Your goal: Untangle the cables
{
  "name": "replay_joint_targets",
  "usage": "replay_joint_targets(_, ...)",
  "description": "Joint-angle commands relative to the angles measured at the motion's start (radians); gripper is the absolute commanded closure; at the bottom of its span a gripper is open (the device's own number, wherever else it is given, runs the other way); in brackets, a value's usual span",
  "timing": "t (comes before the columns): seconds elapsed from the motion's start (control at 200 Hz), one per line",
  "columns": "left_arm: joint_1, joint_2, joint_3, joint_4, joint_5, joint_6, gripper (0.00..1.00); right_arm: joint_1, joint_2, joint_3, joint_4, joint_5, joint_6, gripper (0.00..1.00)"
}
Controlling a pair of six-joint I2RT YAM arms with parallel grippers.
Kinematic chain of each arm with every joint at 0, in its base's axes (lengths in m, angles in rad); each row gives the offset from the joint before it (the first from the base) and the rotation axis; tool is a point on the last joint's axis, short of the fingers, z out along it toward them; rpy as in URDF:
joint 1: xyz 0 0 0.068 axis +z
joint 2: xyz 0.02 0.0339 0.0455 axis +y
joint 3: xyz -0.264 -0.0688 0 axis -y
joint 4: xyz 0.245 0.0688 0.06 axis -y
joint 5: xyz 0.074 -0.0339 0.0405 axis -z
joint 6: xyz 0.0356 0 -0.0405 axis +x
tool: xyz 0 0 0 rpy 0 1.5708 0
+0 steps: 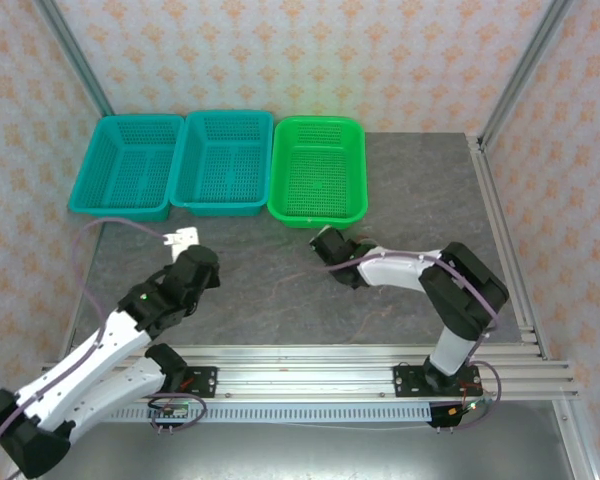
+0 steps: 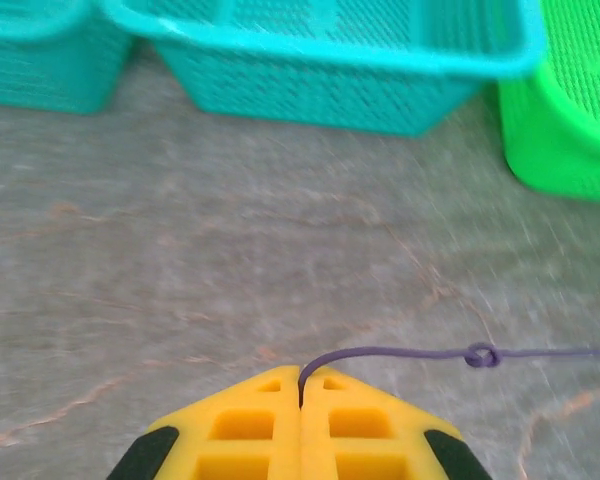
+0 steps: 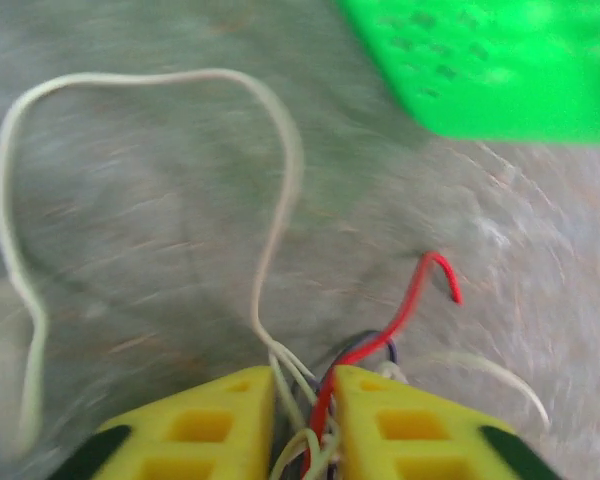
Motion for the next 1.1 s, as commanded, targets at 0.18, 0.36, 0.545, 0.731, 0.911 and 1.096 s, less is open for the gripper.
replay_joint_targets(0.18, 0.157, -0.109, -0.072, -0.112, -0.025, -0.135, 1.00, -0.111, -0.146, -0.041, -0.119, 0.070, 0.251, 0.82)
replay_joint_targets(0.36, 0.158, -0.044, -0.175, 0.190, 0.357, -0.021, 0.99, -0.110, -0.318, -0.123, -0.002, -0.205, 0.192, 1.00)
replay_joint_targets(0.545, 0.155, -0.055, -0.207, 0.285, 0.476, 0.029, 0.50, -0.111, -0.497, -0.203, 0.135, -0.375, 0.161, 1.00)
replay_joint_targets(0.731, 0.141, -0.166, -0.222, 0.456, 0.618, 0.166, 0.39, -0.110, -0.563, -0.177, 0.113, -0.464, 0.148, 1.00)
replay_joint_targets(0.911, -0.058, 0.005, -0.115, 0.541, 0.692, 0.358, 0.39, -0.109, -0.571, -0.141, 0.104, -0.526, 0.154, 1.00)
replay_joint_targets(1.096, -0.200, 0.270, 0.003, 0.565, 0.628, 0.511, 0.40, -0.109, -0.574, -0.115, 0.108, -0.632, 0.156, 1.00)
